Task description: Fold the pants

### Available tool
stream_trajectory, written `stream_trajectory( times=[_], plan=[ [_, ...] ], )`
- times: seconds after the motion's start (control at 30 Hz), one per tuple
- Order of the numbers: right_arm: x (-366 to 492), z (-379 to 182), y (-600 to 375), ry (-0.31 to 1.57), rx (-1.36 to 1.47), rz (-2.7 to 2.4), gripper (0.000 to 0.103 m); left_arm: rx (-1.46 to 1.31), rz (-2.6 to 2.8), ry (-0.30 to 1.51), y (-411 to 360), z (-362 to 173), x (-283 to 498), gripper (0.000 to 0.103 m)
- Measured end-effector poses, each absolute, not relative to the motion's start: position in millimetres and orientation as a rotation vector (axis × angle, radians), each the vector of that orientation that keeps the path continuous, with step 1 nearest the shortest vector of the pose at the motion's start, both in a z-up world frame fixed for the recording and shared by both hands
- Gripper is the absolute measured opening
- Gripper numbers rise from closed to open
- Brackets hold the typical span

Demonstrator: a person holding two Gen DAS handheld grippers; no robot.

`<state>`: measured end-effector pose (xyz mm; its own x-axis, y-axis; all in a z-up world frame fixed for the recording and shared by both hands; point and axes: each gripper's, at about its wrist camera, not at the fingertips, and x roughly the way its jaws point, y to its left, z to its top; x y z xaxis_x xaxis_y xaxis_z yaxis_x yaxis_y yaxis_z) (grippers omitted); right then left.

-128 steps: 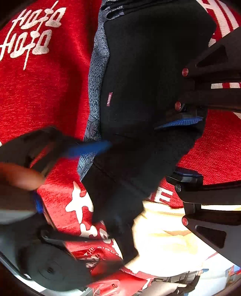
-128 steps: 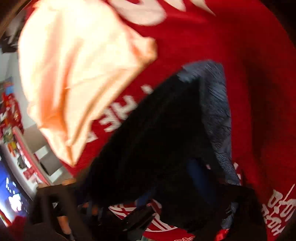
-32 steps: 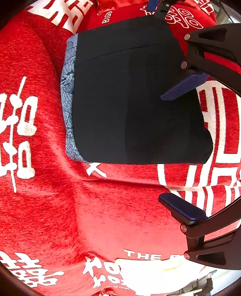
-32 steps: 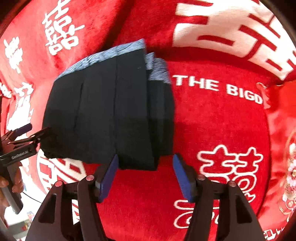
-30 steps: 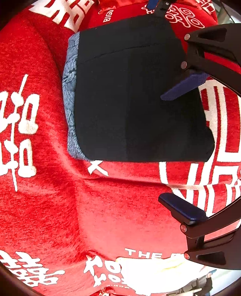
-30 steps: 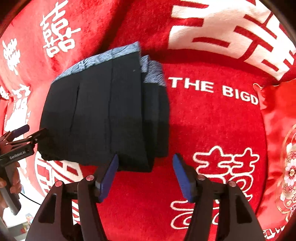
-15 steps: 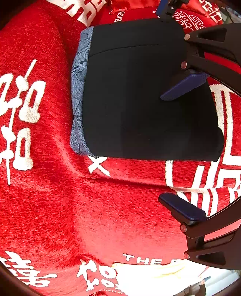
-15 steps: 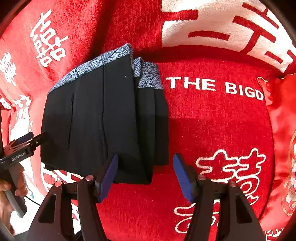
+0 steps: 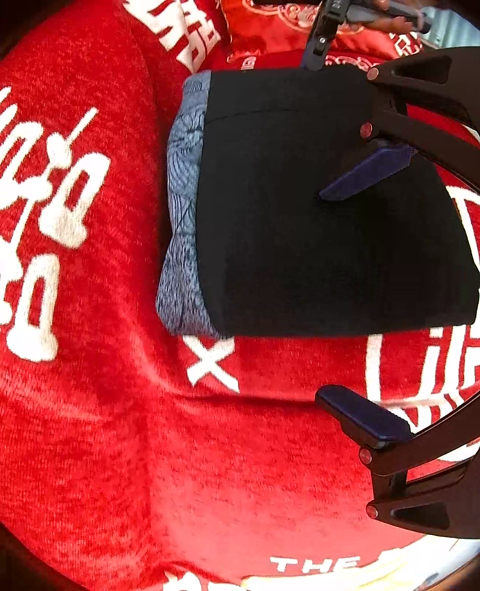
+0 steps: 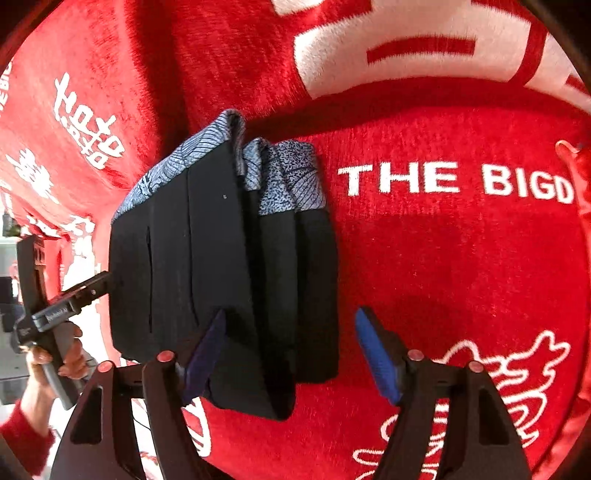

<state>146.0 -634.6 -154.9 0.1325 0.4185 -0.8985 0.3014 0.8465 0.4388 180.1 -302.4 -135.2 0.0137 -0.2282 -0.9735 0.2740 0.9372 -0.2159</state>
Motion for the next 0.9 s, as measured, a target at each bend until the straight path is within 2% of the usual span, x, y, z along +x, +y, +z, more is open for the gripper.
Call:
stream_trajectory(
  times=[0.53,0.9],
  plan=[
    [153,-195,-666,1.453,0.875,0.307,0.08,0.007,-0.516,1.52,-300,-160,207,0.1],
    [172,-202,-658,1.458,0.86,0.451,0.083,-0.163,-0.588,1.58,-307,-182,211,0.1]
  ],
)
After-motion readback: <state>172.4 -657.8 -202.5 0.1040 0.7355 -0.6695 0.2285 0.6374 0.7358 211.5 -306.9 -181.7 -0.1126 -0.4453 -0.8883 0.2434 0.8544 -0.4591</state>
